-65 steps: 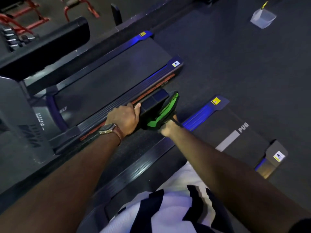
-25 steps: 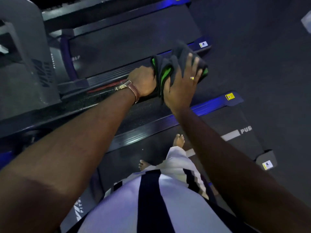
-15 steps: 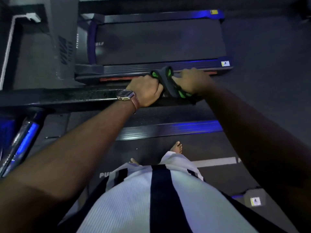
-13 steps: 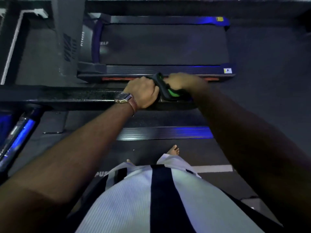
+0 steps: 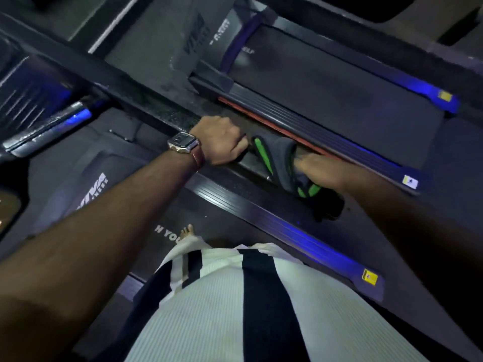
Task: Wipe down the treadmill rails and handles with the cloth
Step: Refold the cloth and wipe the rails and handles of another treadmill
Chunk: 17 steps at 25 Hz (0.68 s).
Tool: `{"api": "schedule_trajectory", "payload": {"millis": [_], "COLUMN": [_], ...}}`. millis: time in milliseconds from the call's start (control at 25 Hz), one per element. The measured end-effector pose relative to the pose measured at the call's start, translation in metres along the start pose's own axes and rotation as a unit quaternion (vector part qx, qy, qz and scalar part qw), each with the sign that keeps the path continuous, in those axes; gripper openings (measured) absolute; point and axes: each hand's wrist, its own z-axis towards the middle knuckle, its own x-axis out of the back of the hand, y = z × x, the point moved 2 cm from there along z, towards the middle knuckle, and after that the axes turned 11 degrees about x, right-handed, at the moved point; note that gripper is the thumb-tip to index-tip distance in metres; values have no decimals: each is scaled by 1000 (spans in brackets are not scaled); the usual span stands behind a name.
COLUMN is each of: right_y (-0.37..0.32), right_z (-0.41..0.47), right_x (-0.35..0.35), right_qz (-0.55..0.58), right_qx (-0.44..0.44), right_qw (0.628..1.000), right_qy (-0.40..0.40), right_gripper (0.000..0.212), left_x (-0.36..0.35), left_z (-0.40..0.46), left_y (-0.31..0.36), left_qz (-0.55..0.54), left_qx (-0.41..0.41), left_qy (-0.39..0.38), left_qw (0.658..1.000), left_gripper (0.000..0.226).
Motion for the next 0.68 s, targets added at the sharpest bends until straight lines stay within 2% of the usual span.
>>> {"api": "schedule_trajectory", "payload": {"millis": [160,280,360,400,440,520,600,680], "right_y": [-19,6,-5,-14,-21,-13,-3,-24], "right_z": [22,8,12,19,21,12,2,20], "right_x": [-11,-14,-11,-13,-14,-14,-12,-15], "right_qz": [37,-12,67,58,25,-60,-102,-74], "right_qx": [58,81,89,109,135,115,101,93], "right_qw": [997,997,994,992,990,992,990,992], "right_qy": [24,10,-2,-9,-5,1,-15,49], "right_gripper": [29,46,38,36,48,83,89,84], "left_x": [-7,-14,-14,-14,-14,-15,-13,-10], "left_z": [-3,-8,-6,-4,-4,-4,-5,-2], "left_y": [-4,-22,-32,-32,-33,-41,-47,-51], "left_qz": [-27,-23,-22,-31,-36,-36,-30,-24], "left_qx": [-32,-19,5,2,0,5,18,22], "left_qy": [19,30,34,31,33,45,46,41], "left_qw": [999,999,999,999,999,998,998,999], "left_gripper": [61,60,58,56,53,52,54,57]}}
